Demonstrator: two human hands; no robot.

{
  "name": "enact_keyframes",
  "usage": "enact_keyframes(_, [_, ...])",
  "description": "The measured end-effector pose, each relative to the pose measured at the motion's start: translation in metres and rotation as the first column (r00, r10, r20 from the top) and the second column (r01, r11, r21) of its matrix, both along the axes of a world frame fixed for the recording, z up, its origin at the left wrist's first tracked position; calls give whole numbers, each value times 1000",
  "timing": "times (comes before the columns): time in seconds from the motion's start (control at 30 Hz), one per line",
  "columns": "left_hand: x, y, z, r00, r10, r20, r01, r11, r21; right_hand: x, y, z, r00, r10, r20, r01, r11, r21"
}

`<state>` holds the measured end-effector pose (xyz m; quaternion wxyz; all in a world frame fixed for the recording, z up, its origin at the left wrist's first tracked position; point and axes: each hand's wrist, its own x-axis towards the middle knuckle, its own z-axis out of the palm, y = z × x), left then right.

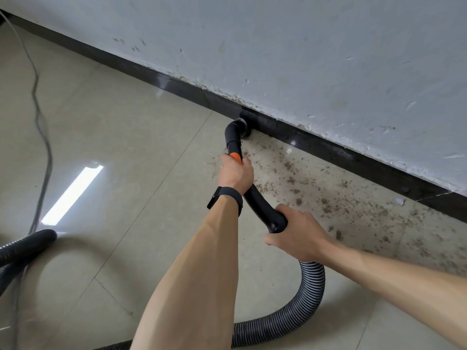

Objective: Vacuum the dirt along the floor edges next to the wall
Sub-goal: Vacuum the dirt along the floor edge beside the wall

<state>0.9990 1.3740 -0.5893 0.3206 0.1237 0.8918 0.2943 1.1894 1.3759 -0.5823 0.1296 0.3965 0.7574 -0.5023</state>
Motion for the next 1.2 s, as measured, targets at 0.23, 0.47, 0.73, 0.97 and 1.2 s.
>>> enact_keyframes(0.23, [5, 4, -2, 1000, 2, -21, -2, 1000, 13, 4, 4, 1, 1000, 1, 19, -1, 1000, 0])
enact_keyframes(0.47, [-21, 4, -5, 1000, 13, 3, -13, 1000, 21, -20, 7, 5, 1000, 31, 4, -31, 999, 29])
enact_keyframes(0.73, [-88, 4, -3, 999, -1, -50, -2, 998, -58, -82, 4, 9, 997, 50, -55, -52, 998, -36])
enact_keyframes(0.97, [-152, -4, -5, 994, 65, -82, -71, 995, -69, -145, 7, 7, 991, 122, -50, -119, 991, 61])
enact_keyframes(1.2, [-159, -47, -3, 993, 121, -14, -121, 993, -9, -158, -23, 12, 984, 176, 21, -178, 976, 125])
